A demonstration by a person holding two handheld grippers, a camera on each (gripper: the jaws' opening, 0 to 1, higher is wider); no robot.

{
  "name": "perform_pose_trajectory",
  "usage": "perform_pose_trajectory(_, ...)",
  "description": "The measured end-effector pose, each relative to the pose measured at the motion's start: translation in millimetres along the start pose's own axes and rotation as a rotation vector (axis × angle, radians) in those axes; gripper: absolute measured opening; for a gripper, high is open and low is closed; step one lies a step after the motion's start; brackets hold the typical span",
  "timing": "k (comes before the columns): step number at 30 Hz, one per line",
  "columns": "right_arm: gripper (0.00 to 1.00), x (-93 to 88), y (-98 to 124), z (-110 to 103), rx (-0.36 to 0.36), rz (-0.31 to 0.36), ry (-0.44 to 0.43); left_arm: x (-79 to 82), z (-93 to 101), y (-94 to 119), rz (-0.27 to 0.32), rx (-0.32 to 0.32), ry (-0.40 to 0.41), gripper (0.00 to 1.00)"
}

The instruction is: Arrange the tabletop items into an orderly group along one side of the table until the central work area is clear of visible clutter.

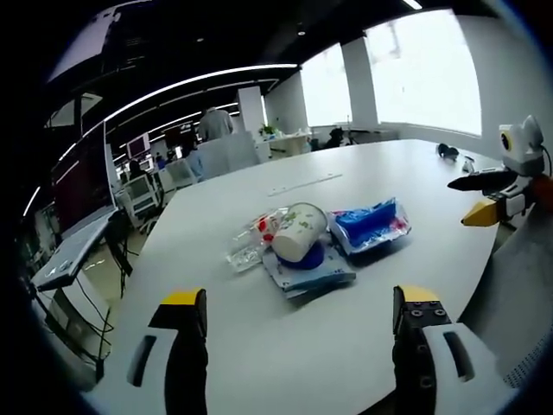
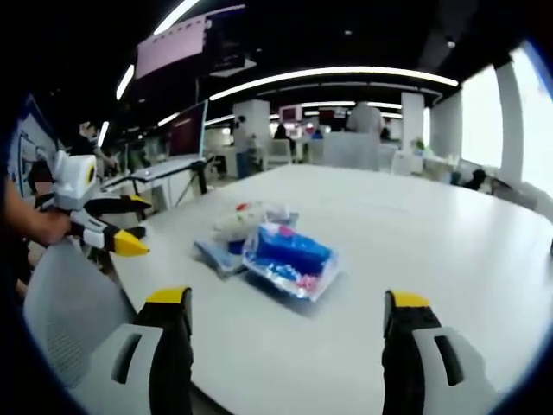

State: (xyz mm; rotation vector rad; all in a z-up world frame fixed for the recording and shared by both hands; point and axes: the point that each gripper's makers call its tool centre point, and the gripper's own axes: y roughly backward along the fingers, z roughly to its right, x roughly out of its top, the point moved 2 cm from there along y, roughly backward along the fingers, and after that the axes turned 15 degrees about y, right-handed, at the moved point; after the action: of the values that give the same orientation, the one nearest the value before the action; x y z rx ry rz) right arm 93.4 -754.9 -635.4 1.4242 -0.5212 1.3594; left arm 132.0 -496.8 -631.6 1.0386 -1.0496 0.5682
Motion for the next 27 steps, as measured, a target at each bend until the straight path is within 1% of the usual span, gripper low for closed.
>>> perform_pose_trajectory(7,0.89,0.8,0,-1,0.003,0.003,0.002,-1.1,1.0,-1,-0.006,-0.001,-0.009,0.88)
perform_pose_trajectory(16,0.9,3.3,2,2,-0.012,0.019,0.01,-1.6,2.0,-1,-0.012,-0.005,-0.018,0.87)
perform_pose_trajectory(22,0.9,9.2,4,4,-0.024,0.048,0.027,-2.8,2.9,-2,-0.021,-0.012,-0.026,0.87)
perform_pose_trajectory(24,0.9,10.0,4,4,-0.028,0.049,0.034,-5.9,2.4,-2,-0.039,-0.006,-0.035,0.87)
perform_pose_trajectory(27,0.9,7.3,3,3,-0.022,0.031,0.036,-6.8,2.7,-3,-0.044,-0.011,-0.03,0.86)
